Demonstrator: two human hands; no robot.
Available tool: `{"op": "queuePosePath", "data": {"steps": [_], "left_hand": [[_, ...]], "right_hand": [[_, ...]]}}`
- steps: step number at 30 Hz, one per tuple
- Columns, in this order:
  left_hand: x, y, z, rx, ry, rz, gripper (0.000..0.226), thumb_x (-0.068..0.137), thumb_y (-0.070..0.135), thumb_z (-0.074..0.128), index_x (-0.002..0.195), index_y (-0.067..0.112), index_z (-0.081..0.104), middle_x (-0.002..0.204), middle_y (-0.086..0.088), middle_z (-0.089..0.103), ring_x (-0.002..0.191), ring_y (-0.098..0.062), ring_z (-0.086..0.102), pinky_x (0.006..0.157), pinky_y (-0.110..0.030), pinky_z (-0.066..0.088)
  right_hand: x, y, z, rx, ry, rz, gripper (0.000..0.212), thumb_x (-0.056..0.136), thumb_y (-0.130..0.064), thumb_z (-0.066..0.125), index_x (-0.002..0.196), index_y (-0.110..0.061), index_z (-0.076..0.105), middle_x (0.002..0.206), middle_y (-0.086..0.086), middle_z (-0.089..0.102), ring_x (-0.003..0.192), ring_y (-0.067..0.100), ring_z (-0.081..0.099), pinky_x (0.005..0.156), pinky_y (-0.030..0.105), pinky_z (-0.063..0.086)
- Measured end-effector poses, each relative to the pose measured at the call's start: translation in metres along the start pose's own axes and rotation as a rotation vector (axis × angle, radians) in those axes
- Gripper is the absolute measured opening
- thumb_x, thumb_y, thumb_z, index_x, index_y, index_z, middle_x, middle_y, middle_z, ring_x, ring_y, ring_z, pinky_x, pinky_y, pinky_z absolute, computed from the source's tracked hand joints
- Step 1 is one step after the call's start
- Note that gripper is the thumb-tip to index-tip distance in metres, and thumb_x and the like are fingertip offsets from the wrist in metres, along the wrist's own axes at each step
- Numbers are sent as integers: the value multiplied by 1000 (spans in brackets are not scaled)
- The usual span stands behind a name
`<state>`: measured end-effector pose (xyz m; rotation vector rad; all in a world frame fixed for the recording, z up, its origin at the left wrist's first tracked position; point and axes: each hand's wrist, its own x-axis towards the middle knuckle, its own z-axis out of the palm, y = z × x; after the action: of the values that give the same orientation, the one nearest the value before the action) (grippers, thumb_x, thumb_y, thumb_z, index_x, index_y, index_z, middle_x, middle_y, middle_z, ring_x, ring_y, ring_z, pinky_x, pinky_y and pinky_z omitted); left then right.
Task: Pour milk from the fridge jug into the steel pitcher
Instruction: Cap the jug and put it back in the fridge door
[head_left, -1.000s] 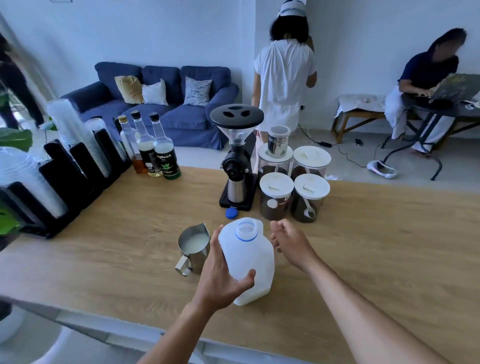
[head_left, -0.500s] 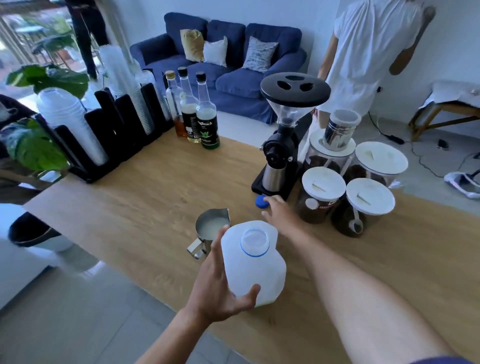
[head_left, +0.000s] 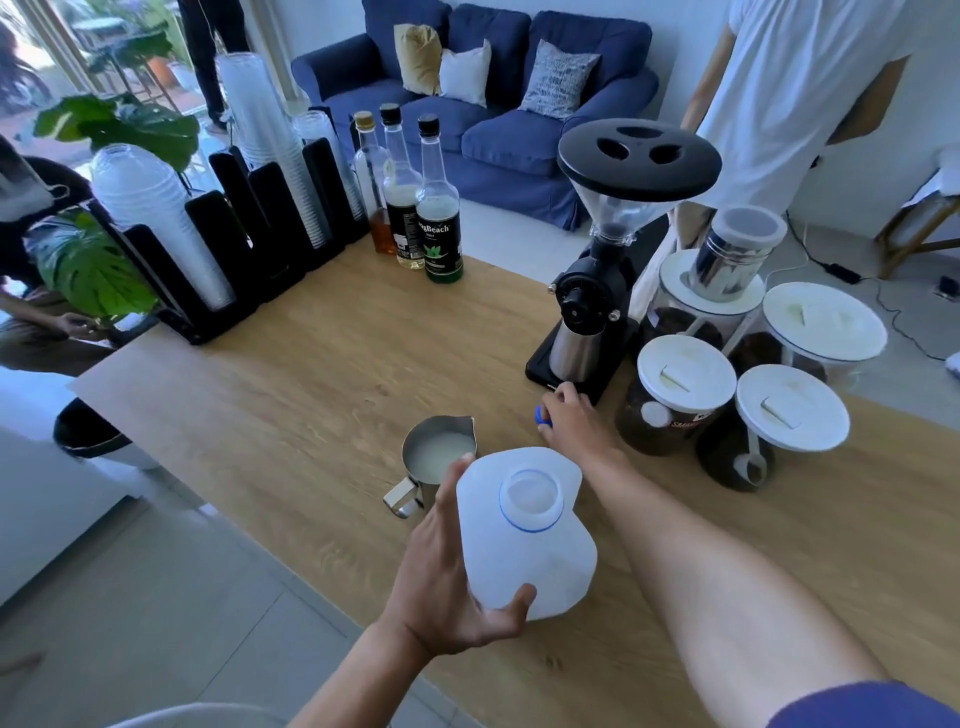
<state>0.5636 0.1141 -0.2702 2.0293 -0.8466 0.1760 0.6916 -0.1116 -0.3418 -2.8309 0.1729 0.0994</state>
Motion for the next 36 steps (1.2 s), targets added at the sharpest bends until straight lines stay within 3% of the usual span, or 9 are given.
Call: {"op": "queuePosePath", "data": {"steps": [6, 9, 12, 15, 19, 23, 26, 31, 36], "left_hand": [[1, 2, -3, 12, -13, -34, 96, 70, 53, 64, 147, 30, 11, 141, -32, 41, 135, -25, 37, 112, -15, 30], [2, 6, -4, -6, -8, -67, 94, 75, 61, 62, 147, 36, 8, 146, -26, 39, 138, -26, 41, 110, -36, 41], [3, 6, -4, -26, -5, -71, 96, 72, 53, 67, 146, 43, 7, 148, -23, 39, 138, -35, 45, 106, -50, 46], [5, 3, -1, -28, 12, -80, 100, 70, 51, 69, 146, 44, 5, 150, -19, 39, 137, -31, 46, 106, -46, 46], [7, 5, 3, -8, 27, -100, 99, 70, 56, 66, 149, 35, 10, 151, -14, 40, 136, -15, 42, 106, -29, 40], [6, 5, 4, -11, 8, -125, 101, 69, 56, 67, 149, 34, 9, 153, -12, 39, 136, -27, 46, 105, -41, 46], [5, 5, 4, -28, -1, -158, 109, 69, 55, 69, 152, 13, 11, 151, -9, 42, 130, -27, 51, 98, -45, 49], [4, 8, 3, -27, 16, -143, 99, 70, 59, 68, 145, 45, 6, 151, -9, 43, 131, -28, 51, 99, -43, 49], [3, -1, 3, -47, -68, -183, 119, 68, 67, 70, 154, 33, -5, 156, 0, 38, 137, -19, 45, 103, -38, 45]], "right_hand": [[-18, 7, -6, -80, 23, 17, 17, 93, -26, 56, 102, -12, 54, 111, 8, 50, 103, 26, 50, 76, 33, 45], [-32, 5, -18, 157, 41, 86, 18, 88, -28, 62, 93, -16, 49, 104, 4, 52, 89, 21, 55, 65, 27, 41], [-46, 3, -48, 454, 85, 150, 30, 82, -32, 65, 106, -19, 54, 103, 0, 55, 89, 16, 57, 76, 30, 47], [-64, -1, -92, 519, 138, 69, 37, 81, -30, 67, 116, -19, 59, 104, -1, 57, 90, 12, 56, 80, 24, 44], [-109, -19, -159, 596, 175, -77, 28, 80, -33, 66, 107, -29, 64, 100, -13, 56, 86, -1, 58, 75, 12, 42], [-155, -46, -198, 639, 113, -192, 27, 84, -26, 67, 110, -32, 65, 103, -13, 63, 89, 1, 59, 77, 12, 46], [-178, -65, -205, 502, 49, -243, 34, 84, -27, 68, 117, -30, 63, 104, -15, 59, 87, -1, 57, 77, 11, 46], [-193, -83, -196, 244, 33, -266, 46, 87, -32, 64, 131, -28, 51, 115, -18, 47, 81, -9, 48, 73, 11, 36], [-191, -96, -199, 169, 5, -268, 48, 88, -28, 63, 134, -29, 49, 122, -21, 46, 82, -15, 45, 71, 7, 32]]}}
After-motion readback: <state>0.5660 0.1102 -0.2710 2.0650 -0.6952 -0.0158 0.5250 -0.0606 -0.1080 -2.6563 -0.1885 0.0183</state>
